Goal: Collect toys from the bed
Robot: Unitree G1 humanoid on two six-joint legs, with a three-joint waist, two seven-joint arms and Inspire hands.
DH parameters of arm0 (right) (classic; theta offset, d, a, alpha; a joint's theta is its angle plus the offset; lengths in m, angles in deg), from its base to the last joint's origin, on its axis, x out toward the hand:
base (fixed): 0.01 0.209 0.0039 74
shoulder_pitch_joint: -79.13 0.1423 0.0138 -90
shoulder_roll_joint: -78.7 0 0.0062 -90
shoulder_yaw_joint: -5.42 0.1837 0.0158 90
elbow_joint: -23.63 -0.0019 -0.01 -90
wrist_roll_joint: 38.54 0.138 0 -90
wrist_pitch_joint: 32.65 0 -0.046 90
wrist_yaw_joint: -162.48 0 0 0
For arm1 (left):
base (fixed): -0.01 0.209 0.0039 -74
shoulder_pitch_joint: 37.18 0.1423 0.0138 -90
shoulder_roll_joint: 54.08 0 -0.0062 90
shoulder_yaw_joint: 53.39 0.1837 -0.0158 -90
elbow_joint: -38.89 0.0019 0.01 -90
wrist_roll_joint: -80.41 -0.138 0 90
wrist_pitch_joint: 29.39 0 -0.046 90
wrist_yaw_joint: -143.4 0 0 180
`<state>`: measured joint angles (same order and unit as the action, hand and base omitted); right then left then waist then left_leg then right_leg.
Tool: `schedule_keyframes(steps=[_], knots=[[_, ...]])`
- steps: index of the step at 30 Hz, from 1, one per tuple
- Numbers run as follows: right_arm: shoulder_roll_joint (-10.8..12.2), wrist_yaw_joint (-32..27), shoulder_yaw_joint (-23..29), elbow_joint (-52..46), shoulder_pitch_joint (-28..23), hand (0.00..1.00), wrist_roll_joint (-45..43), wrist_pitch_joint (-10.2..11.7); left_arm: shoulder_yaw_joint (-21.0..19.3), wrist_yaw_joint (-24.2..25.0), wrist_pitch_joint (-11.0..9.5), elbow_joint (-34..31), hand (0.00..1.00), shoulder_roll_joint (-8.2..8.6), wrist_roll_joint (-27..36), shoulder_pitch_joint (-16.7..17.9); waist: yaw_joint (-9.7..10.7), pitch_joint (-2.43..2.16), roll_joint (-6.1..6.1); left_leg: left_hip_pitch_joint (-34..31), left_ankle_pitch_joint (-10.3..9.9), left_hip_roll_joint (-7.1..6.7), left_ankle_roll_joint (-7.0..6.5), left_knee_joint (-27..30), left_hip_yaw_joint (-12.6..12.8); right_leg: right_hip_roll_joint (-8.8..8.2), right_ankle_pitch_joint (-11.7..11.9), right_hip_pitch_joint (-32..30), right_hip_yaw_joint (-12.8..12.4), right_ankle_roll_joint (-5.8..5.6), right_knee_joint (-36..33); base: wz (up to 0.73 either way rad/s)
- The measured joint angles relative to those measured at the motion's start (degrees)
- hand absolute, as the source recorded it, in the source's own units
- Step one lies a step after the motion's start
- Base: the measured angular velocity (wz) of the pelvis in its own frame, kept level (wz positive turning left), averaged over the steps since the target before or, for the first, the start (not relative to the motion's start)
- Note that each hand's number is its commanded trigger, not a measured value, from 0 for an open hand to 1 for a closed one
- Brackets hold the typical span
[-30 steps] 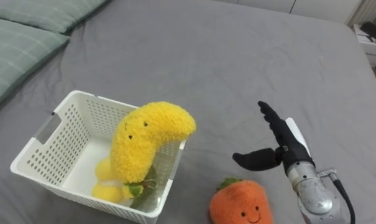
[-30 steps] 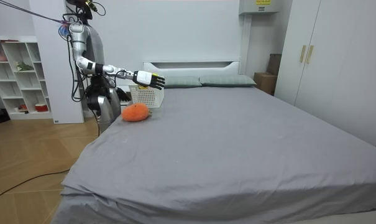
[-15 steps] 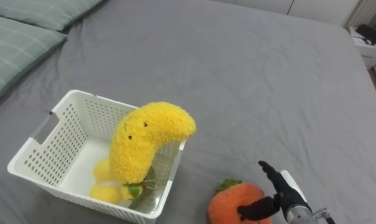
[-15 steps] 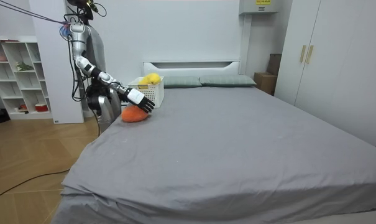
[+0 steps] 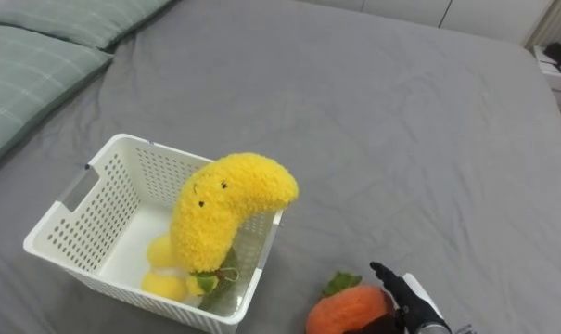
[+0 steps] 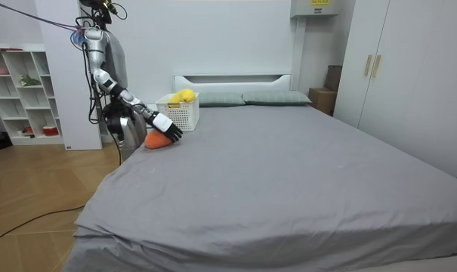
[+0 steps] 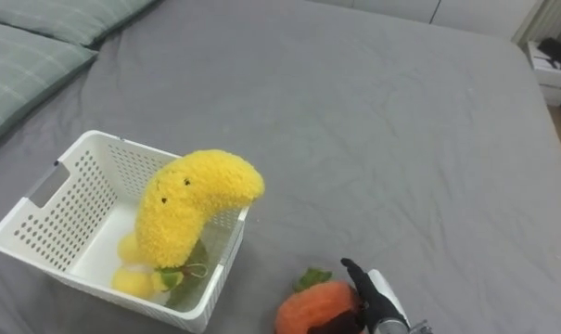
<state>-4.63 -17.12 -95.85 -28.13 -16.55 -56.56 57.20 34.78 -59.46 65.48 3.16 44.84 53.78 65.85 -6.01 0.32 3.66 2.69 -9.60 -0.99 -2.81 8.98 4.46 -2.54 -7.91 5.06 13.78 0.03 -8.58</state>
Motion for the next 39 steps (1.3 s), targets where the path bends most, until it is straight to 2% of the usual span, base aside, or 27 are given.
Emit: schedule_keyframes(steps=[23, 30, 32, 36, 37, 38, 39], knots=[[0.41, 1.01, -0.94, 1.87, -0.08, 1.00, -2.67, -0.04, -0.25, -0.29, -0.27, -0.60, 0.00, 0.18, -0.38, -0.41, 0.76, -0.12, 0.16, -0.37, -0.11, -0.52, -0.23, 0.62, -0.48, -0.46, -0.28, 0.17, 0.50, -0.43, -0.03, 0.01], [0.41, 0.85, -0.92, 1.09, 0.08, 1.00, -2.83, -0.19, -0.63, -0.26, -0.37, -0.60, 0.00, 0.21, -0.39, -0.94, 0.40, -0.24, 0.44, -0.08, -0.13, -0.33, -0.26, 0.31, 0.25, -0.28, -0.28, 0.01, -0.68, -0.42, -0.09, -0.05], [0.36, 0.21, -0.73, -0.99, 0.07, 1.00, -3.96, -0.53, -2.17, -0.24, -0.71, -0.61, 0.00, 0.51, -0.43, -1.24, 0.29, -0.32, 0.67, 0.11, -0.13, -0.29, -0.26, 0.13, 0.57, -0.24, -0.28, -0.05, -1.05, -0.42, -0.12, -0.08], [0.20, -0.64, 0.11, -5.10, 0.21, 1.00, -4.81, -0.58, -3.06, -0.24, -1.23, -0.60, 0.00, 0.55, -0.41, -1.43, 0.15, -0.22, 0.81, 0.73, -0.13, -0.27, -0.27, -0.34, 1.02, -0.25, -0.26, 0.09, -1.34, -0.42, -0.13, -0.07], [0.10, -0.48, 0.45, -7.26, 0.18, 1.00, -4.78, -0.88, -3.14, -0.24, -1.24, -0.58, 0.00, 0.51, -0.40, -1.44, -0.05, -0.17, 1.17, 0.96, -0.13, -0.26, -0.27, -0.47, 1.11, -0.25, -0.27, 0.18, -1.35, -0.42, -0.18, -0.05], [0.01, -0.05, 0.98, -10.31, 0.19, 1.00, -4.80, -1.21, -3.15, -0.24, -1.36, -0.54, 0.00, 0.30, -0.39, -1.44, -0.12, 0.23, 1.45, 1.03, -0.13, -0.23, -0.27, -0.50, 1.15, -0.23, -0.27, 0.23, -1.21, -0.43, -0.18, 0.00], [-0.01, 0.03, 1.29, -11.80, 0.19, 1.00, -4.79, -1.21, -3.14, -0.22, -1.42, -0.43, 0.00, 0.12, -0.39, -1.45, -0.12, 0.40, 1.57, 1.02, -0.13, -0.21, -0.27, -0.49, 1.15, -0.23, -0.27, 0.23, -1.19, -0.42, -0.17, 0.00]])
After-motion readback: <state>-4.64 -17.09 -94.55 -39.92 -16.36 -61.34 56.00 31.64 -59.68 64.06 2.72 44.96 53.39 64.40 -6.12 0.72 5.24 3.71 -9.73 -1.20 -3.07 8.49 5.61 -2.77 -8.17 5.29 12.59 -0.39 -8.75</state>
